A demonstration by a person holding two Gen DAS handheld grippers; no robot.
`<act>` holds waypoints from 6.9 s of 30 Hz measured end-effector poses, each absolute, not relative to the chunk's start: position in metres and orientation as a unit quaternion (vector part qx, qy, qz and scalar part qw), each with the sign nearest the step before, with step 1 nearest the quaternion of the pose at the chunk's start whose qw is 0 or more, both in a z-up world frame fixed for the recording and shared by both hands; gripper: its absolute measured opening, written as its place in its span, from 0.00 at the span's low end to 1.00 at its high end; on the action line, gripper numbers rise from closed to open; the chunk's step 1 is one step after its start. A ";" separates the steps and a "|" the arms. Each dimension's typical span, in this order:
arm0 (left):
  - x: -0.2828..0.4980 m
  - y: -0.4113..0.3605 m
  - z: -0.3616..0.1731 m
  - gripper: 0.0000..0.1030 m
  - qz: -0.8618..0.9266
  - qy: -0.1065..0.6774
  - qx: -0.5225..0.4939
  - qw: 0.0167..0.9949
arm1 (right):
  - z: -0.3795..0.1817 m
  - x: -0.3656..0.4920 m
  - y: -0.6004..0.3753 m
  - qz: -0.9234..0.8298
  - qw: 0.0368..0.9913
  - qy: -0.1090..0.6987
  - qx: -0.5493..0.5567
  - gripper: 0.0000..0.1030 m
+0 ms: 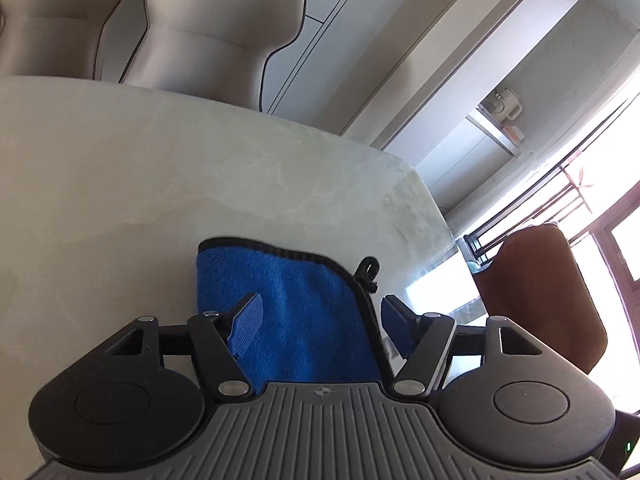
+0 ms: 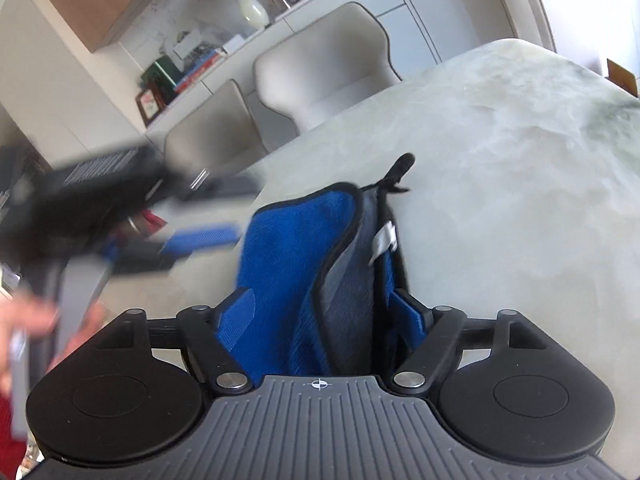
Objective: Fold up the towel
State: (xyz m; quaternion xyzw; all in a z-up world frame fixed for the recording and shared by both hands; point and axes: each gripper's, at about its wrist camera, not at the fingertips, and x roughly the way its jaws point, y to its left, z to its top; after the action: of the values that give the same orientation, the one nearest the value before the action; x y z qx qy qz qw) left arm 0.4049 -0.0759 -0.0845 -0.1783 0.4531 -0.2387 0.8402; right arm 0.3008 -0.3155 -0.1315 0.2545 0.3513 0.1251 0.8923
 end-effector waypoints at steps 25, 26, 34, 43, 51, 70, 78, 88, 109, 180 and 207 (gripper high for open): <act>0.352 -0.085 -0.104 0.72 -0.291 0.454 -0.136 0.831 | -0.119 0.298 -0.335 0.110 0.885 0.386 0.238 0.21; 0.350 -0.086 -0.104 0.72 -0.291 0.452 -0.131 0.833 | -0.119 0.292 -0.335 0.117 0.882 0.387 0.242 0.30; 0.335 -0.091 -0.104 0.76 -0.292 0.439 -0.089 0.845 | -0.124 0.264 -0.329 0.123 0.875 0.401 0.240 0.35; 0.328 -0.088 -0.102 0.76 -0.288 0.436 -0.091 0.848 | -0.118 0.261 -0.316 0.137 0.883 0.399 0.204 0.35; 0.329 -0.093 -0.098 0.76 -0.296 0.439 -0.075 0.845 | -0.107 0.266 -0.312 0.151 0.899 0.383 0.148 0.12; 0.330 -0.098 -0.104 0.77 -0.327 0.436 -0.041 0.837 | -0.087 0.323 -0.329 0.138 0.912 0.354 0.155 0.37; 0.330 -0.093 -0.106 0.77 -0.328 0.435 -0.055 0.837 | -0.112 0.363 -0.319 0.136 0.909 0.362 0.155 0.37; 0.330 -0.097 -0.109 0.81 -0.331 0.433 -0.059 0.836 | -0.117 0.355 -0.313 0.105 0.913 0.378 0.112 0.08; 0.378 -0.107 -0.106 0.81 -0.301 0.440 -0.034 0.846 | -0.118 0.359 -0.300 0.167 0.897 0.389 0.125 0.12; 0.133 -0.059 -0.005 0.99 -0.123 0.389 -0.014 0.913 | -0.014 0.089 -0.254 -0.029 0.927 0.375 -0.006 0.99; 0.110 -0.071 0.022 0.98 -0.079 0.385 -0.014 0.919 | -0.014 0.086 -0.281 -0.008 0.931 0.365 0.007 0.99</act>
State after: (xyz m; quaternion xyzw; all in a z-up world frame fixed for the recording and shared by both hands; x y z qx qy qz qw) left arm 0.1098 -0.0711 0.0222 -0.0136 0.3852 -0.0791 0.9193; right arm 0.0857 -0.2812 -0.0140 0.0075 0.3648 -0.0076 0.9310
